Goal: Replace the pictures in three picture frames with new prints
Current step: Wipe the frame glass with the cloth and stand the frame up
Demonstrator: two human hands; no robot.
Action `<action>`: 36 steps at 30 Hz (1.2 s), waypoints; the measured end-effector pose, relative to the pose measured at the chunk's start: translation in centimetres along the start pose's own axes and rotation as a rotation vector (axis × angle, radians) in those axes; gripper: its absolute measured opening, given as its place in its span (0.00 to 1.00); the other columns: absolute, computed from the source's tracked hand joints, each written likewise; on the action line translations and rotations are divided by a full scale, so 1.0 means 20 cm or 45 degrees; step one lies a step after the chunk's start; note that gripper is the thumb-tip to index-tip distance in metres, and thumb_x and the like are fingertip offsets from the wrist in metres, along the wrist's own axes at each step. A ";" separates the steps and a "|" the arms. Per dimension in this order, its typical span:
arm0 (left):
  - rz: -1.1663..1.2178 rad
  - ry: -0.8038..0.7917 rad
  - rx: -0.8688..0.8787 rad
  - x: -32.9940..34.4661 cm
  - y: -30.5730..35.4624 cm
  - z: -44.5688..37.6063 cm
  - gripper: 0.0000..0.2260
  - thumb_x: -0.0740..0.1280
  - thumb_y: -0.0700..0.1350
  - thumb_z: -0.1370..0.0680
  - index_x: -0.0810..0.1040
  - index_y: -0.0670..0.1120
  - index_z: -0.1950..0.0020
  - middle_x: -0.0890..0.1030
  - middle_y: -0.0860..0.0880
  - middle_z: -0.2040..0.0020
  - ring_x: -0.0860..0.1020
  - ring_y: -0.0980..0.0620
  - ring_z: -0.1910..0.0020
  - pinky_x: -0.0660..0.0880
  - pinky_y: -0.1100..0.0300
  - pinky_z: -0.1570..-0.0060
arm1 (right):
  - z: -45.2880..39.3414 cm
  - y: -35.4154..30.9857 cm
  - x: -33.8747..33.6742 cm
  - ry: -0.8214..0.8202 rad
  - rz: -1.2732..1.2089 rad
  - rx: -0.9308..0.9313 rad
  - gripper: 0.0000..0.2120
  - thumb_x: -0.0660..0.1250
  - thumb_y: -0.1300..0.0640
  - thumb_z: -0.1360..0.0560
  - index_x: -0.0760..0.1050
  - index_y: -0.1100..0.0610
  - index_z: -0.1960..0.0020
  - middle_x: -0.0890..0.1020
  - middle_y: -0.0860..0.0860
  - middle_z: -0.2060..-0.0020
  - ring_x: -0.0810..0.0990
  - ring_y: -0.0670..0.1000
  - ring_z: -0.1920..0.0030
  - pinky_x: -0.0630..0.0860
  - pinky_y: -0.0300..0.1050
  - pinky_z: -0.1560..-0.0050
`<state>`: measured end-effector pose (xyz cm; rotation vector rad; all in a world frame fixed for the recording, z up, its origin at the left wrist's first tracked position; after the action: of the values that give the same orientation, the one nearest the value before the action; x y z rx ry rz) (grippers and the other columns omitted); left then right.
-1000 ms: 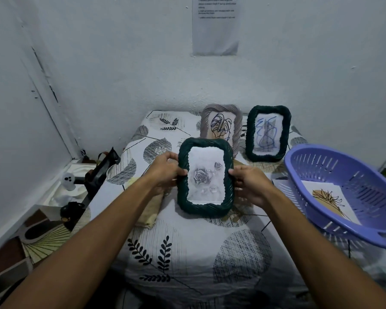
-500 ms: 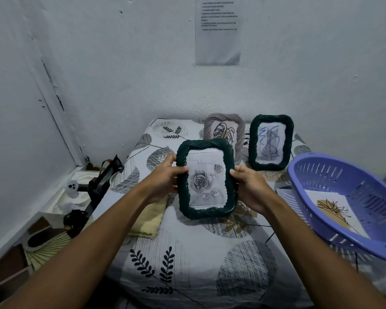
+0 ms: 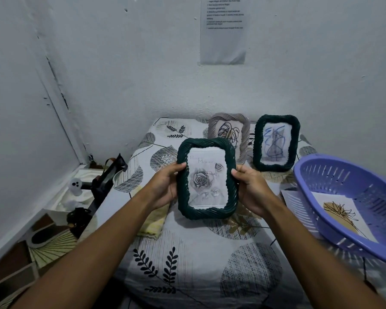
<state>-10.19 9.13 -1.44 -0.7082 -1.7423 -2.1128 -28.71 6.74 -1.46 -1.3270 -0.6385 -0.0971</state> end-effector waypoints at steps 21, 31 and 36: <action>-0.436 0.253 0.294 -0.35 0.53 -0.34 0.06 0.60 0.38 0.19 0.75 0.46 0.50 0.80 0.47 0.55 0.78 0.51 0.57 0.78 0.57 0.61 | -0.54 -0.11 0.33 0.066 0.399 -0.122 0.10 0.56 0.68 0.20 0.73 0.58 0.49 0.77 0.53 0.63 0.76 0.48 0.65 0.75 0.49 0.59; -0.371 0.202 0.267 -0.55 0.49 -0.62 0.09 0.59 0.38 0.19 0.75 0.45 0.42 0.81 0.44 0.47 0.79 0.48 0.49 0.80 0.56 0.55 | -0.76 0.06 0.16 0.413 0.840 -0.137 0.15 0.64 0.69 0.24 0.75 0.65 0.38 0.80 0.59 0.45 0.80 0.56 0.47 0.79 0.54 0.44; -0.354 0.174 0.252 -0.58 0.44 -0.73 0.07 0.60 0.38 0.19 0.75 0.45 0.44 0.80 0.42 0.46 0.78 0.45 0.46 0.76 0.48 0.43 | -0.81 0.09 0.10 0.544 0.879 -0.195 0.14 0.65 0.69 0.24 0.77 0.65 0.39 0.81 0.59 0.43 0.80 0.56 0.44 0.78 0.55 0.41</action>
<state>1.66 -7.84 -2.64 -0.2746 -2.0329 -2.0600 -20.18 -7.16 -3.61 -1.5490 0.2075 0.1341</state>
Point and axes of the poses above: each hand's wrist, its own z-axis away from the middle knuckle, its own x-axis out of the palm, y = z × x, the point moved 6 cm from there along -z, towards the middle knuckle
